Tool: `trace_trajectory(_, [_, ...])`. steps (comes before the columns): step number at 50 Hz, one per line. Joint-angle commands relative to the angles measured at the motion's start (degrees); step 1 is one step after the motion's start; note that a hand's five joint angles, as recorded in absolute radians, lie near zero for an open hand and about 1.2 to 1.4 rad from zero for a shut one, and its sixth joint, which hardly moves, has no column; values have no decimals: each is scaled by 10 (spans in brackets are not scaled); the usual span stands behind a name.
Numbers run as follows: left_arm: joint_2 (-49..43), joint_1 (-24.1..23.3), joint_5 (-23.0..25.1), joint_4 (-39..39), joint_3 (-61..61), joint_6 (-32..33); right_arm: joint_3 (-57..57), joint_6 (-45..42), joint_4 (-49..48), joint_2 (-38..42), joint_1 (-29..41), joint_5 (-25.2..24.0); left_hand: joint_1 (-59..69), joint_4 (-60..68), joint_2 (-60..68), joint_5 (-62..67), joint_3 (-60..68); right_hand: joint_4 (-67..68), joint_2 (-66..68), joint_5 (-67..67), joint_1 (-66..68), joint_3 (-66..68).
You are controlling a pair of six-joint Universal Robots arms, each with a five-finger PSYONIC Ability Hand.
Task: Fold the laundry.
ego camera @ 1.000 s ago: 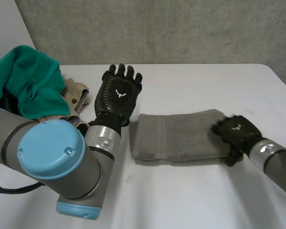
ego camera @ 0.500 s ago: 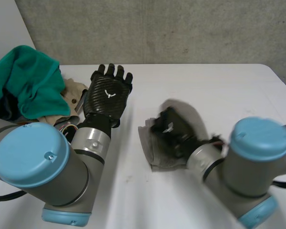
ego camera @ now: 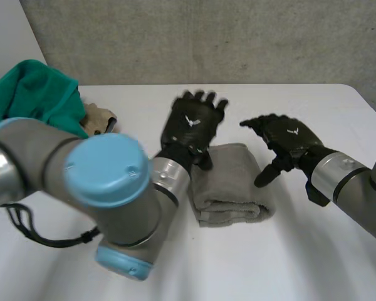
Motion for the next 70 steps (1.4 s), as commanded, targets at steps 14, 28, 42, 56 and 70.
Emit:
trace_trajectory(14, [-188,1,-55,-229,142,-34,-121,-132,117,187,3,58,7,0,-3,-13,-6,-23,-25,-28,-33,-22])
trace_trajectory(28, [-34,3,-48,-238,104,-40,4,-113,-11,6,-13,107,-4,-11,-13,-23,-16,-23,-25,-28,-33,-22])
trace_trajectory(42, [85,39,59,-224,-3,-43,98,103,-26,6,-49,102,-9,-16,-18,-28,-21,-20,-22,-26,-30,-20])
trace_trajectory(56, [112,66,119,-195,-58,-66,86,163,-63,88,8,64,-4,-11,-13,-23,-16,22,20,16,12,22])
trace_trajectory(70, [117,81,120,-178,-73,-67,47,158,-73,143,48,127,-2,-9,-11,-21,-14,266,264,260,256,266])
